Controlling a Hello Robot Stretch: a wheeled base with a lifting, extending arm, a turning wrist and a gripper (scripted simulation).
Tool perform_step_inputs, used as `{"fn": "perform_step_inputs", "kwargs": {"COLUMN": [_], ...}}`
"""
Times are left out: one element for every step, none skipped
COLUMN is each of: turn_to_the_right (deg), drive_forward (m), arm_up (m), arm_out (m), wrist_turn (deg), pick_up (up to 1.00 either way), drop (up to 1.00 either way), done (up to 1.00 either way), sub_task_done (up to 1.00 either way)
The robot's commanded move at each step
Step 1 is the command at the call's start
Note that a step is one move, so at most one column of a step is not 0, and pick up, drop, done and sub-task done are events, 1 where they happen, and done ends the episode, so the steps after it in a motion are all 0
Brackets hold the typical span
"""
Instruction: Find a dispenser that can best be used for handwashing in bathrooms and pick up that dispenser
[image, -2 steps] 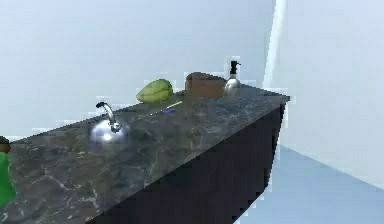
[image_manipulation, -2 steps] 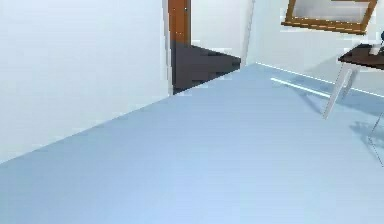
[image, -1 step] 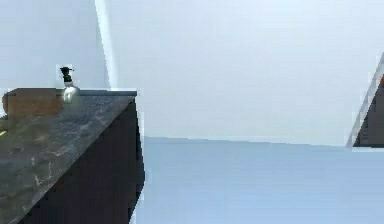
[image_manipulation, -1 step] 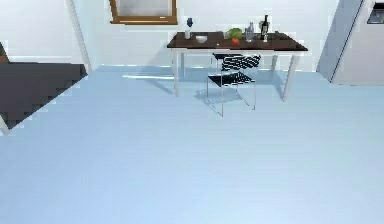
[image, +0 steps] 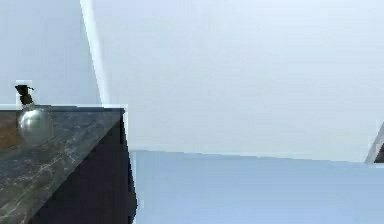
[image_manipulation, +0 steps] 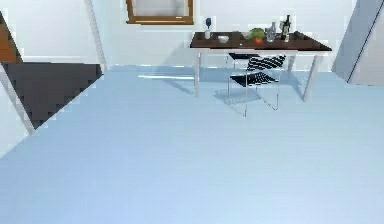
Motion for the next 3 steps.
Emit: {"fn": "perform_step_inputs", "kwargs": {"turn_to_the_right": [-45.0,-45.0,-36.0], "drive_forward": [0.00,0.00,0.00], "arm_up": [0.00,0.00,0.00], "arm_out": [0.00,0.00,0.00], "wrist_turn": [0.0,0.0,0.0], "pick_up": [0.00,0.00,0.00], "drop": [0.00,0.00,0.00], "done": [0.00,0.00,0.00], "sub_task_done": [0.00,0.00,0.00]}}
